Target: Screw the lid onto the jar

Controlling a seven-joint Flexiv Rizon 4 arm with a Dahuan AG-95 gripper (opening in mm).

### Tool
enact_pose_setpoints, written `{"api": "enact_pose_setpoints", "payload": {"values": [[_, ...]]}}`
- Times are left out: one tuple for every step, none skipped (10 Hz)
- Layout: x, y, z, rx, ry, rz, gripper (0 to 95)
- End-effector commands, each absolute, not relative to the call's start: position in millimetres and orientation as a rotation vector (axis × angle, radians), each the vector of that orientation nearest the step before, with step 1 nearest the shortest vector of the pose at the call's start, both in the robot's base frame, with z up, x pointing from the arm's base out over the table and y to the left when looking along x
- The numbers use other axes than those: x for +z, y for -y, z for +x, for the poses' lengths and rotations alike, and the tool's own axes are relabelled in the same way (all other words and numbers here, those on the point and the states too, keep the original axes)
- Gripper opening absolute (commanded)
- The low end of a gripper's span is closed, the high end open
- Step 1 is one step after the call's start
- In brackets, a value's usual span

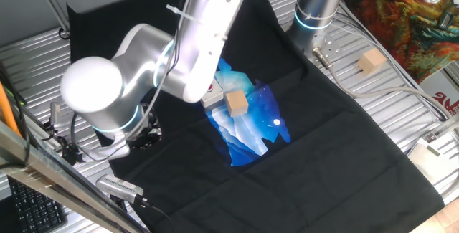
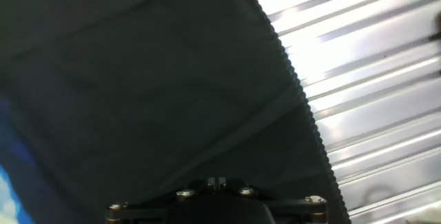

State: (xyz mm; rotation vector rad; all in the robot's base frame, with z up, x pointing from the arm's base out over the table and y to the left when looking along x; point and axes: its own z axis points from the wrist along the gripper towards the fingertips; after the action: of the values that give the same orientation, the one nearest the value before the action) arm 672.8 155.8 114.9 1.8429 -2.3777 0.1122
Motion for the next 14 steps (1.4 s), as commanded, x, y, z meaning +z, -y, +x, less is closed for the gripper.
{"api": "enact_pose_setpoints", "payload": {"values": [[118.6,-156.7,671.1,0.161,2.379,1.788,0.0],[120.5,-156.9,669.7,0.169,2.365,1.78,0.0],[122.8,-156.6,666.6,0.191,2.348,1.766,0.0],[124.5,-155.5,662.0,0.209,2.347,1.745,0.0],[124.5,-153.0,655.6,0.219,2.35,1.733,0.0],[122.9,-151.0,651.9,0.215,2.356,1.735,0.0],[121.9,-149.8,649.6,0.211,2.361,1.736,0.0],[122.1,-149.1,647.3,0.208,2.366,1.739,0.0],[124.2,-148.8,643.5,0.212,2.369,1.735,0.0],[126.0,-148.8,641.1,0.212,2.374,1.73,0.0],[128.7,-149.1,637.9,0.213,2.377,1.725,0.0],[131.9,-149.6,634.5,0.217,2.379,1.722,0.0],[133.8,-149.8,632.3,0.217,2.382,1.72,0.0],[135.2,-150.1,630.8,0.218,2.383,1.719,0.0]]}}
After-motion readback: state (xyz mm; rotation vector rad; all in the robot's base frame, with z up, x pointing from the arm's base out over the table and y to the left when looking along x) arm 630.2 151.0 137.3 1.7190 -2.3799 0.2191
